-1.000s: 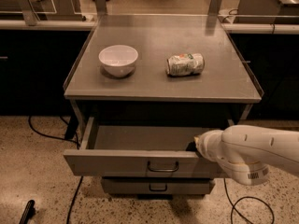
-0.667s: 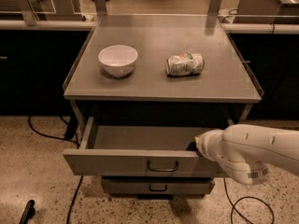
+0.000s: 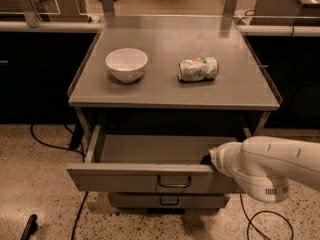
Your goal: Open top drawer
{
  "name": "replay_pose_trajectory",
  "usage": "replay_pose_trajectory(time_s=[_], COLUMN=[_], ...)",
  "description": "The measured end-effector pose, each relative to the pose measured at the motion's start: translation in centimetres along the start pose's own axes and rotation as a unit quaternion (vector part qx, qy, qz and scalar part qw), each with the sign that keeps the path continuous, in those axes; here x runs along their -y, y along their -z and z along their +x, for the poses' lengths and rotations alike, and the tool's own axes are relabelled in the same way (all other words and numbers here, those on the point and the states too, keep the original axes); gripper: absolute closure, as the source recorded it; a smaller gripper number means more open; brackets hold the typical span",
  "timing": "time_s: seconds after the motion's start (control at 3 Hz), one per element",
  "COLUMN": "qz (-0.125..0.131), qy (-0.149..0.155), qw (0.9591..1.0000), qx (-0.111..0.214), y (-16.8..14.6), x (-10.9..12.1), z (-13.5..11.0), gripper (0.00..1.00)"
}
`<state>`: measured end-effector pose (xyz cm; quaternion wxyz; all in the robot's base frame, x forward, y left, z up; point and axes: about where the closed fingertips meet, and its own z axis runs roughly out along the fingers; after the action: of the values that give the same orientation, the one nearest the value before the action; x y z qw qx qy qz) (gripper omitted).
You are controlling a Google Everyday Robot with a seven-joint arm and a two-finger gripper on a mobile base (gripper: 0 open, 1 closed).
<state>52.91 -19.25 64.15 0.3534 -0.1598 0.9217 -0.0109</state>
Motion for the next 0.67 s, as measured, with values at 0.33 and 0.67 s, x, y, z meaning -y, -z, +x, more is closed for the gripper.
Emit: replay_pose_trajectory(time_s=[0.33,0.67], qz=[0.008,0.003], qy=[0.004,0.002], qw=[1.0000,0.9994], qx=[-0.002,0.034], y=[0.7,3.9], x=[0.5,0.8], z=[0.9,0.2], gripper=[1.00,1.00])
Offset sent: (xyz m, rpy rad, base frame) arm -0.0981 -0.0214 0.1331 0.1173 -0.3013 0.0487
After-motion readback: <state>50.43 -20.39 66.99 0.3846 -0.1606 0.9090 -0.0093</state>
